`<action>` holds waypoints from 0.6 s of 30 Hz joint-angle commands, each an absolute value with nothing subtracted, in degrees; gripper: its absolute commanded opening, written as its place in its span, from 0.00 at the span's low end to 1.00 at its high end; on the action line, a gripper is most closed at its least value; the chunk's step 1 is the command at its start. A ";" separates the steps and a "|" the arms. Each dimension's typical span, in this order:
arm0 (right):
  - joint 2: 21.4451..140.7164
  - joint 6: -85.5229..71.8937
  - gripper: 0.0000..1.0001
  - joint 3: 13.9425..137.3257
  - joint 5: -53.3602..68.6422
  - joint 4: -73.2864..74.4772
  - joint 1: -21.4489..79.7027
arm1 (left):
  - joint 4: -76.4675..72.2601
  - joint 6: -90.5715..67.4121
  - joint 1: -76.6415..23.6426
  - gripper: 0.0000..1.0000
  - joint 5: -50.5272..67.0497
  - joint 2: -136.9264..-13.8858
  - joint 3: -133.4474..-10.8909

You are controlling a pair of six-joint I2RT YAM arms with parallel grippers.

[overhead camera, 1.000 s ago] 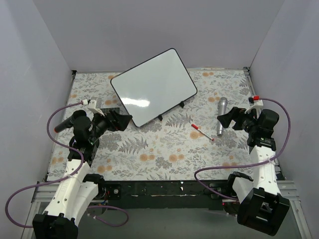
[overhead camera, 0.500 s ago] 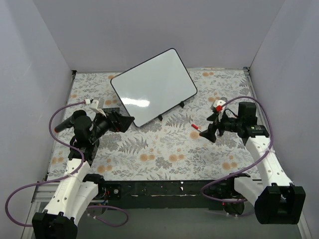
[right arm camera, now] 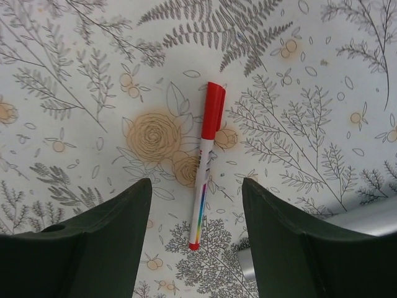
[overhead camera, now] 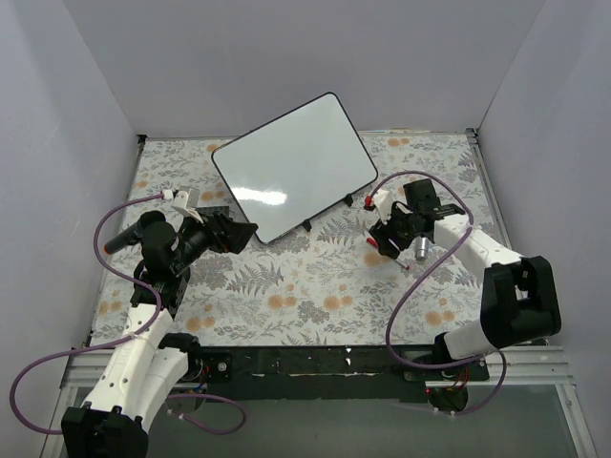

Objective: Write a sentence on the whiteboard
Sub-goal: Pick up the whiteboard marker from the center of the board.

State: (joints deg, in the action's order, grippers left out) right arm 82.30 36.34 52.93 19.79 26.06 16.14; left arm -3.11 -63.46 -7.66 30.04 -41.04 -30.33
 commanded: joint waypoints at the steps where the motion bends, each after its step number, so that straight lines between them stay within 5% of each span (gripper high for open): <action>1: 85.77 35.07 0.66 53.79 10.82 25.40 16.44 | -3.78 -63.02 -7.91 0.98 30.50 -40.43 -30.24; 13: 91.67 33.93 0.51 52.21 10.72 25.31 16.44 | -3.87 -63.02 -7.91 0.98 30.59 -40.52 -30.32; 18: 93.51 34.01 0.37 52.03 11.60 26.36 16.44 | -3.87 -63.02 -7.91 0.98 30.67 -40.87 -30.23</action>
State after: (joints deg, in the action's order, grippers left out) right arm 92.20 34.30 52.62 10.66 25.80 16.16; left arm -3.11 -63.46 -7.68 30.04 -41.04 -30.33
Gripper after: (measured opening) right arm 0.398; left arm 0.981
